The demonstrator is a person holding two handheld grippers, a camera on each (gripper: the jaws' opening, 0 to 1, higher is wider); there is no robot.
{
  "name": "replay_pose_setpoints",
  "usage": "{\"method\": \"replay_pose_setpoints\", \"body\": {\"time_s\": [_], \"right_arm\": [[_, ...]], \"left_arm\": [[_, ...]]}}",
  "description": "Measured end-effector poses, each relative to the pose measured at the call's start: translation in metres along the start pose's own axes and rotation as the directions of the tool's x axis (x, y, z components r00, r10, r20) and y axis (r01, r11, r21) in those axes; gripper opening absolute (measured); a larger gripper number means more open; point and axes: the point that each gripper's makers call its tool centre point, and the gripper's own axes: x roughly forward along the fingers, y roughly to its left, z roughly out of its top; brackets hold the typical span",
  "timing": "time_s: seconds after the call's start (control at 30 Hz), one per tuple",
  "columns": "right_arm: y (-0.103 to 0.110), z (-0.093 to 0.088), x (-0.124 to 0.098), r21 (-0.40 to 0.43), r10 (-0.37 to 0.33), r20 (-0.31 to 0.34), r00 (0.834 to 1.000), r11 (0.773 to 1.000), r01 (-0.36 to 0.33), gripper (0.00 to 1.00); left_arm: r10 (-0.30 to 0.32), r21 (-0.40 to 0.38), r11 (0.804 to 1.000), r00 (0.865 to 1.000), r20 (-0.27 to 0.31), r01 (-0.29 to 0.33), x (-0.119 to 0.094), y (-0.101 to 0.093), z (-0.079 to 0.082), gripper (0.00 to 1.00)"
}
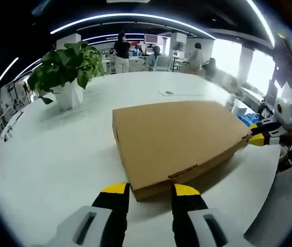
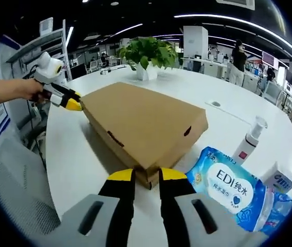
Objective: Operate the shoe box by opening the lid, removing the specified soft item, and placing it in the target area until the item is outside and the box remains undamaged.
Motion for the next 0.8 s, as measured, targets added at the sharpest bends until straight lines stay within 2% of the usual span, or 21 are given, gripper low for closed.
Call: {"method": "replay_pose_setpoints", "body": {"time_s": [0.33,0.7,0.8], "right_arm": [[-0.016,0.003,0.005,0.031,-0.018,-0.002,1.0,0.999,0.019,0.17],[-0.015,0.003,0.003,0.061,-0.027,0.015,1.0,0.998,0.026,0.17],[-0.013,0.004,0.001,0.05,-0.029,0.014,0.999,0.998,0.028,0.16]], "left_arm": [[0.0,-0.022,1.0,1.0,0.013,0.0,0.009,-0.002,0.008,0.33],[0.002,-0.022,1.0,1.0,0.005,-0.001,0.009,-0.005,0.009,0.34],[-0.005,0.008,1.0,1.0,-0.004,0.005,0.011,-0.006,0.009,0.36]]}}
